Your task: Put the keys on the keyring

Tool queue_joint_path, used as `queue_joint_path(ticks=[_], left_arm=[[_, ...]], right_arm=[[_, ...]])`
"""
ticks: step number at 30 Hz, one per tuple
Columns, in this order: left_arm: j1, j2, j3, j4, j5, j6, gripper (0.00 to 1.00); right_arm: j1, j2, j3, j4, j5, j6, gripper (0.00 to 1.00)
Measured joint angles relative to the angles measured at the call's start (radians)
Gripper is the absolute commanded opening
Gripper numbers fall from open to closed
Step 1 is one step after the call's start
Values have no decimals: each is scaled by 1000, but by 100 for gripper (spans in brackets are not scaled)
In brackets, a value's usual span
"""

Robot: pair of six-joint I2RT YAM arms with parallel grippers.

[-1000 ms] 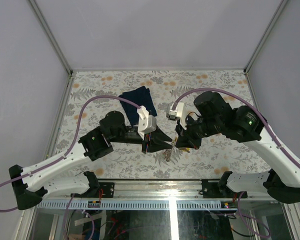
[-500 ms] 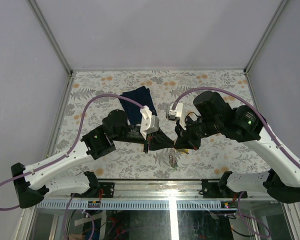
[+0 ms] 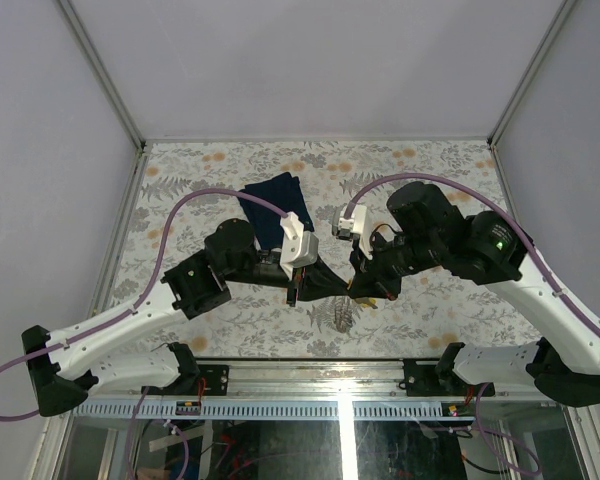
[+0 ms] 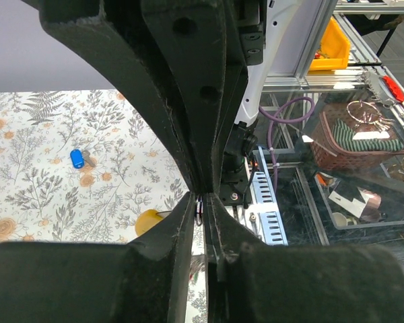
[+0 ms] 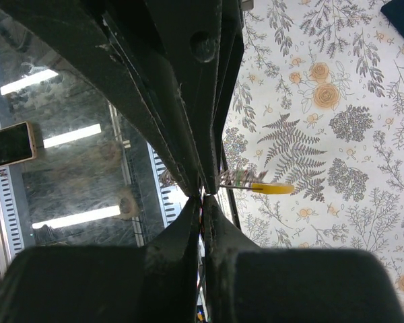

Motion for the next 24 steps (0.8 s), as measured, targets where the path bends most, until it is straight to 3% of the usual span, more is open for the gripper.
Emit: queue_joint_path(ticks=[13, 17, 21, 24], left_arm=[[-2, 0, 2, 0, 0, 6, 13], [-2, 0, 2, 0, -1, 8, 1], [-2, 0, 2, 0, -2, 13, 0], [-2, 0, 2, 0, -3, 12, 0]], right_arm=[[0, -13, 0, 11, 8, 8, 0], [0, -20, -4, 19, 11, 11, 0], [0, -21, -5, 19, 11, 12, 0], [0, -22, -6, 21, 13, 16, 11]])
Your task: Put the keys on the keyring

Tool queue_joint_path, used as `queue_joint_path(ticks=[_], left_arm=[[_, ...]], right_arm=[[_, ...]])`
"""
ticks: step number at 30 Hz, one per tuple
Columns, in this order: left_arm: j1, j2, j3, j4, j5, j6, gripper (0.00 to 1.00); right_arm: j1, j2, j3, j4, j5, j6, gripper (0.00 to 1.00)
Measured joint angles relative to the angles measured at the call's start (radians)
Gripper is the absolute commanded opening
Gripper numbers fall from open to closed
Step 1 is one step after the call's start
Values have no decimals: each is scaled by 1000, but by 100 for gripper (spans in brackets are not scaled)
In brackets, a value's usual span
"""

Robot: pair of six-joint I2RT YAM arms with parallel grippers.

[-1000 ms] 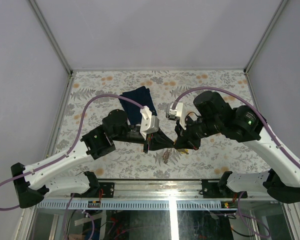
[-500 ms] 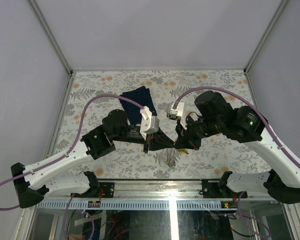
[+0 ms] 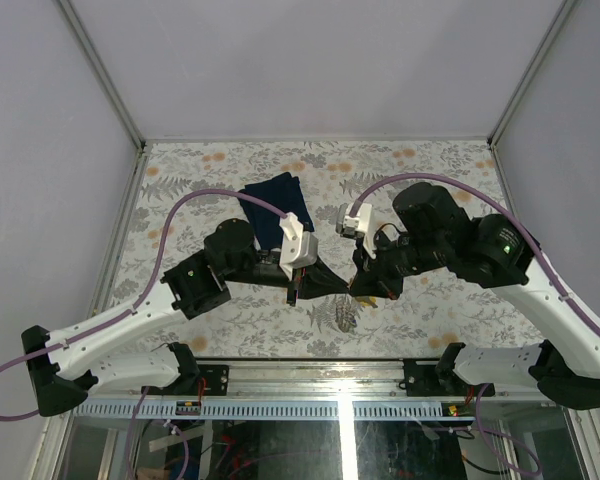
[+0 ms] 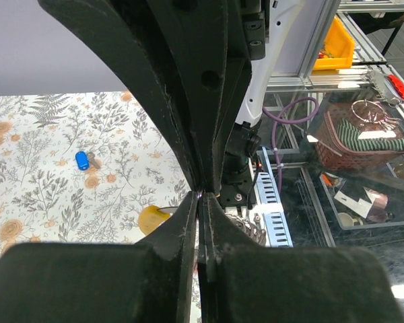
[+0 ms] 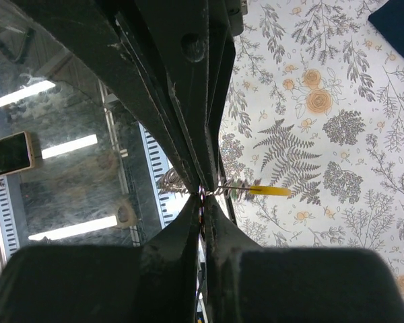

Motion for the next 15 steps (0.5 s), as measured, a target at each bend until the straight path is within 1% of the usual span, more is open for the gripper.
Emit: queue_joint_path(ticks=[3, 5, 7, 9, 15], left_arm=[[0, -7, 0, 2, -14, -1, 0], [-1, -28, -15, 19, -32, -10, 0], [-2, -68, -52, 47, -61, -27, 0], [-3, -106, -87, 80, -94, -48, 0], [-4, -166, -156, 200, -220, -120, 0]], right_arm=[[0, -6, -3, 15, 16, 16, 25], [0, -19, -5, 43, 32, 33, 32], [0, -40, -6, 81, 54, 52, 34], [0, -71, -8, 123, 81, 75, 35], [0, -196, -102, 303, 196, 240, 35]])
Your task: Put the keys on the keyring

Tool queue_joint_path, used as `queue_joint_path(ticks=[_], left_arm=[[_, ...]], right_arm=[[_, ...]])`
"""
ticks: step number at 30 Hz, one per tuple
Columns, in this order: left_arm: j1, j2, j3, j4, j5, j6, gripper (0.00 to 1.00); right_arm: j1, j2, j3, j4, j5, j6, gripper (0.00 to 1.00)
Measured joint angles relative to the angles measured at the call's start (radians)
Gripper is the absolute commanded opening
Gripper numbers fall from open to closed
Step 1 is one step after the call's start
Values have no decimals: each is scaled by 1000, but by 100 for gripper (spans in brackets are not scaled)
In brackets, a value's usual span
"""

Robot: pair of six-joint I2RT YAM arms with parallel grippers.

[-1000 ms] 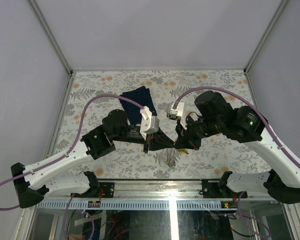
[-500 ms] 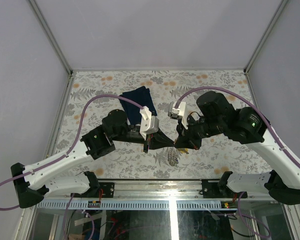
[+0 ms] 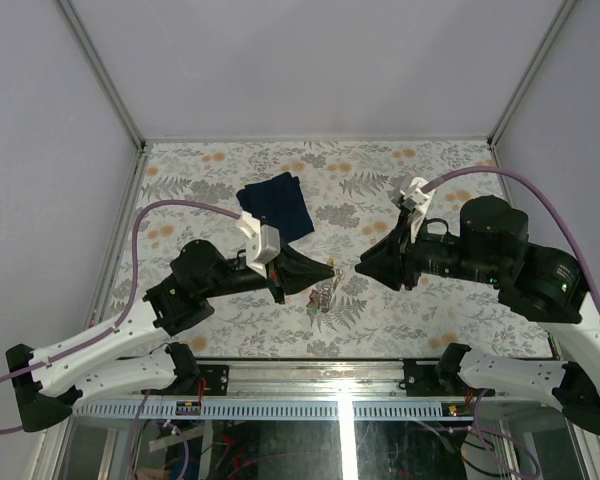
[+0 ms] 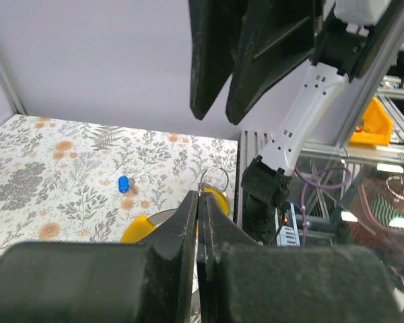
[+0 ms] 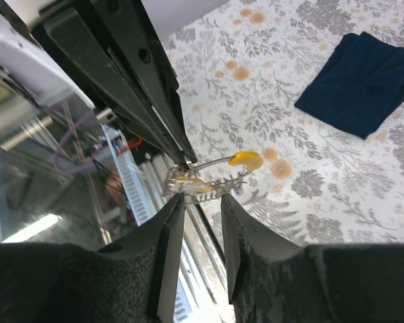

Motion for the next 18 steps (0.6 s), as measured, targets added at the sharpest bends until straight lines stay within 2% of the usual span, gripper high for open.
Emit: queue_joint_path(ticks=[7, 11, 18], left_arm=[[0, -18, -47, 90, -97, -65, 0], [0, -18, -48, 111, -115, -78, 0], [0, -18, -48, 111, -121, -84, 0]], right_arm=[[0, -35, -116, 159, 30, 200, 35], [0, -14, -138, 182, 30, 269, 34], [0, 4, -138, 189, 29, 318, 17]])
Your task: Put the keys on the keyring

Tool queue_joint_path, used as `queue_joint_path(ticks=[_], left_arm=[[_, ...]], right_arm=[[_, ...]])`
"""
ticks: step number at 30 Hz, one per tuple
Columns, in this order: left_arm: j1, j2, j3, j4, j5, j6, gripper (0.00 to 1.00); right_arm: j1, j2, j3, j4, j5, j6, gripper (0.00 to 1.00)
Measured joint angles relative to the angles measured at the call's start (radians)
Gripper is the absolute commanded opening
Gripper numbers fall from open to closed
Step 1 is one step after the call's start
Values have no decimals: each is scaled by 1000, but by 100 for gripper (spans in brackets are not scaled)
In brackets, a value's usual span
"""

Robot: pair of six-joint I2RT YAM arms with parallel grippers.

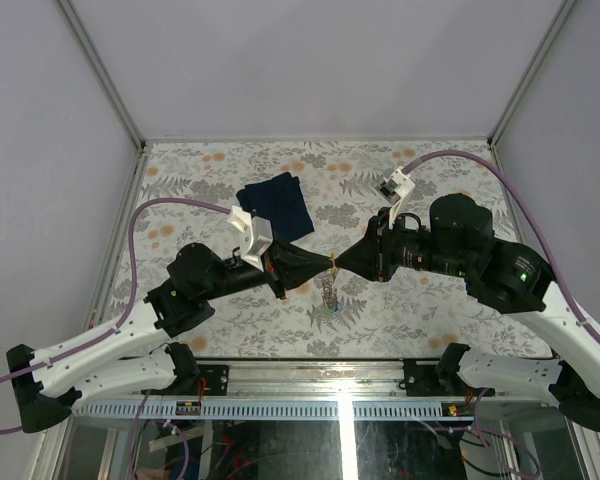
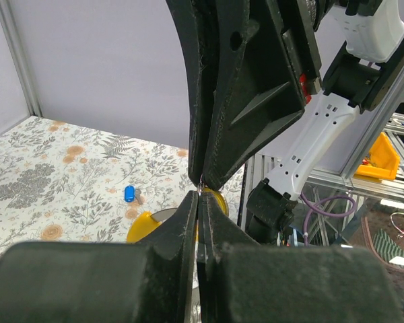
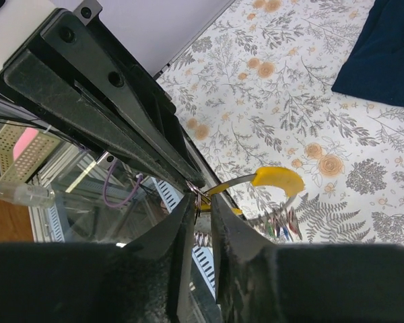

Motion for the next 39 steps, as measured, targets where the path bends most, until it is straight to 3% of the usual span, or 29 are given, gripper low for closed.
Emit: queue_joint_path(ticks=[9, 23, 27, 39], left_arm=[[0, 0, 0, -2, -13, 1, 0], [0, -3, 0, -3, -35, 2, 0], [0, -5, 0, -12, -37, 6, 0], [0, -19, -1, -9, -41, 11, 0]], right_arm=[[0, 0, 0, -1, 9, 12, 0], [0, -4, -8, 1, 51, 39, 0], [0, -16, -51, 23, 51, 69, 3], [0, -32, -93, 46, 54, 81, 29]])
